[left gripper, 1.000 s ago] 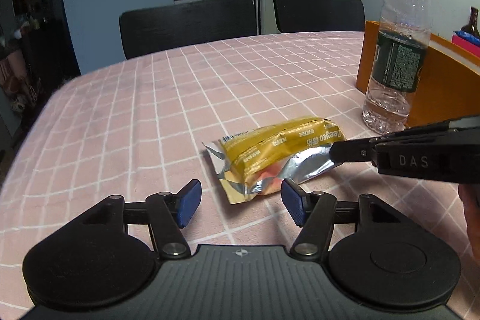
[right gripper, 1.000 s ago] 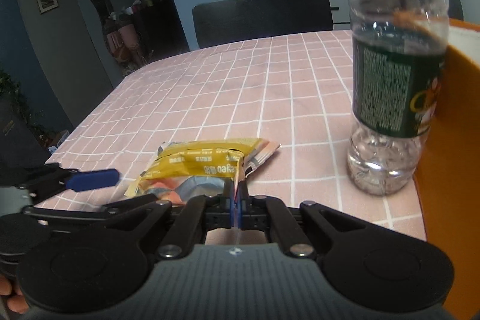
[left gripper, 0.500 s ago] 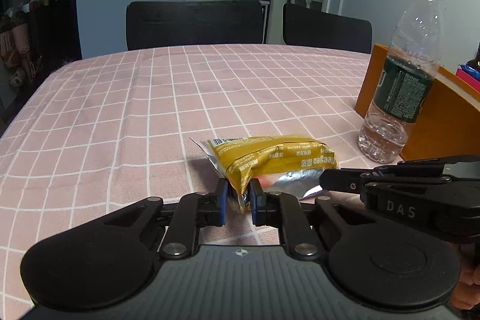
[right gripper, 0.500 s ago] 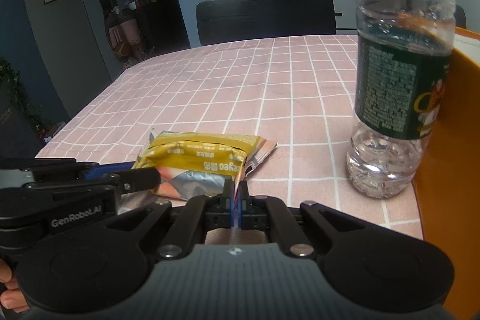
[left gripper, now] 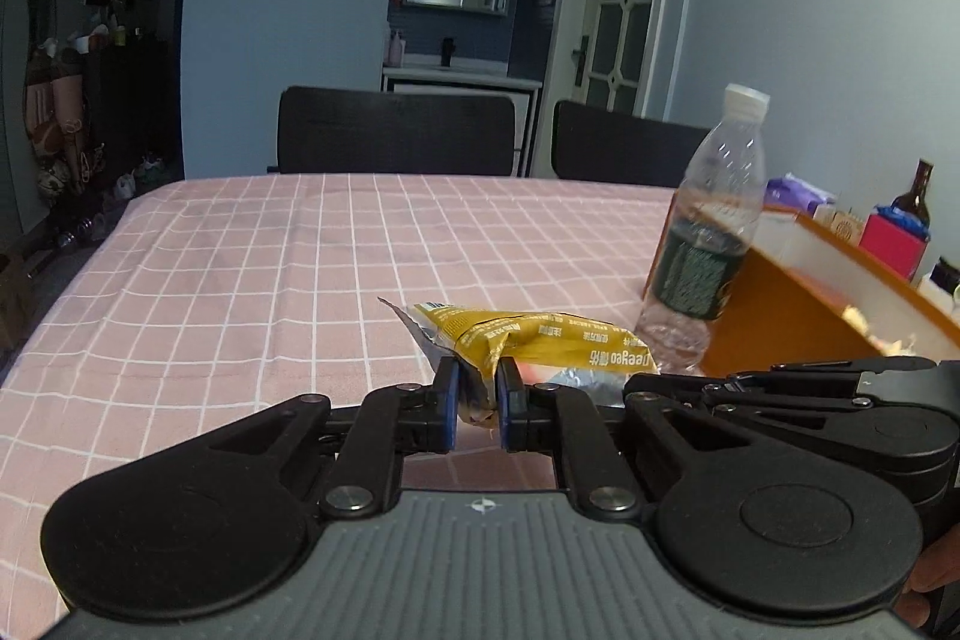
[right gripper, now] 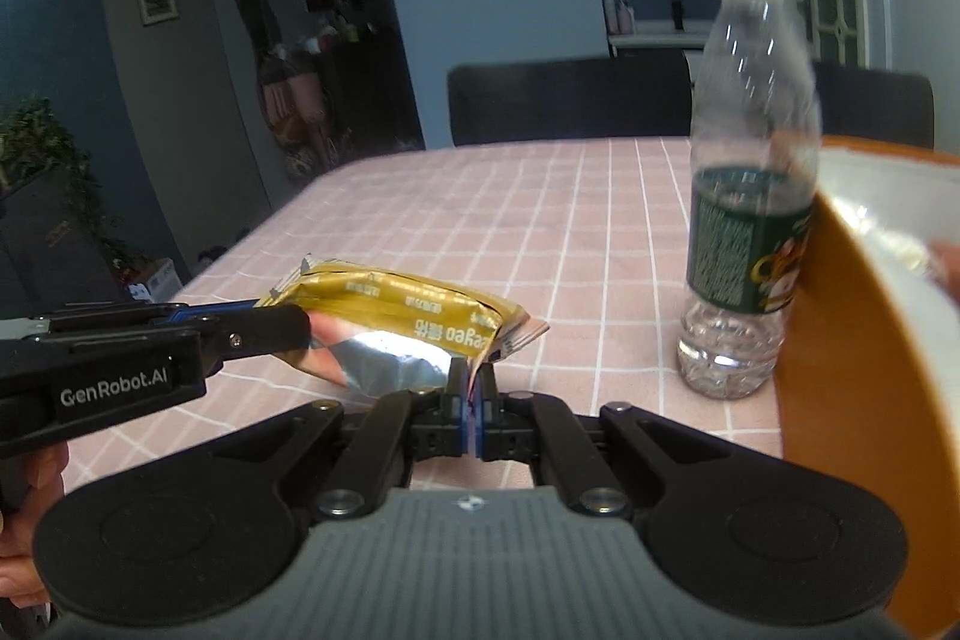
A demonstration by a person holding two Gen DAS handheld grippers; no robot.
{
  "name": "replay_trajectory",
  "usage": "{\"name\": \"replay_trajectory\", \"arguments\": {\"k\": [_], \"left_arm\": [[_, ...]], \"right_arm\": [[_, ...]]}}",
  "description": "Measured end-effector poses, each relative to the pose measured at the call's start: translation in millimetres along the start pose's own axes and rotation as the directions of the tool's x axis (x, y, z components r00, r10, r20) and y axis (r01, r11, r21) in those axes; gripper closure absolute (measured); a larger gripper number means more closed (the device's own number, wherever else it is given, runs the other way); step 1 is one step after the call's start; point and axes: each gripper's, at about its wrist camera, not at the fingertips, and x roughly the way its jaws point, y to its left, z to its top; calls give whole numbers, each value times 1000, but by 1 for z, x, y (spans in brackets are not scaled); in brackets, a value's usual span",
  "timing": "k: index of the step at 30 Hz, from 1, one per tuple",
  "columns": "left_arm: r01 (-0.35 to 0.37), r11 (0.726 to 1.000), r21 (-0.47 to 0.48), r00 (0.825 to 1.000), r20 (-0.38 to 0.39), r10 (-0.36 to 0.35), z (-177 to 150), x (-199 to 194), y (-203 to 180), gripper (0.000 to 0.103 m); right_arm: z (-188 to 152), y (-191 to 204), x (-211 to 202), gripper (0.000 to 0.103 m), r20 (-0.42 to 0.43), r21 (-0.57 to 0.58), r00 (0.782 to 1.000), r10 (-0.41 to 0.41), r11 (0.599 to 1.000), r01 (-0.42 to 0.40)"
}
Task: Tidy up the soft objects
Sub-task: 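Carry the snack packet over the box and open both grippers to drop it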
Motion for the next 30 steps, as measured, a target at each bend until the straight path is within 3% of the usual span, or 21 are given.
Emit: {"name": "replay_trajectory", "arguments": {"k": [8,14,22,26,30], "left_arm": [[51,999,11,995,86,-51,12,-48,-36,90],[140,987,77,979,136,-149,26,-56,-79,90],[282,947,151,951,87,-297,44,-22,-149,89],[324,927,187,941,39,-337,50,4,-183,89],[350,914,205,935,-24,-353,48,31,-207,90]], "right_arm": [[6,-1,-68,103,80,-28,997,13,1000,-11],[5,-19,-124,103,171,-37,984,-55,997,62],[15,-70,-169,103,167,-19,962,-215,975,221],[21,-95,-178,103,131,-32,946,-298,952,304],[22,-132,-175,103,66,5,942,-329,944,329]]}}
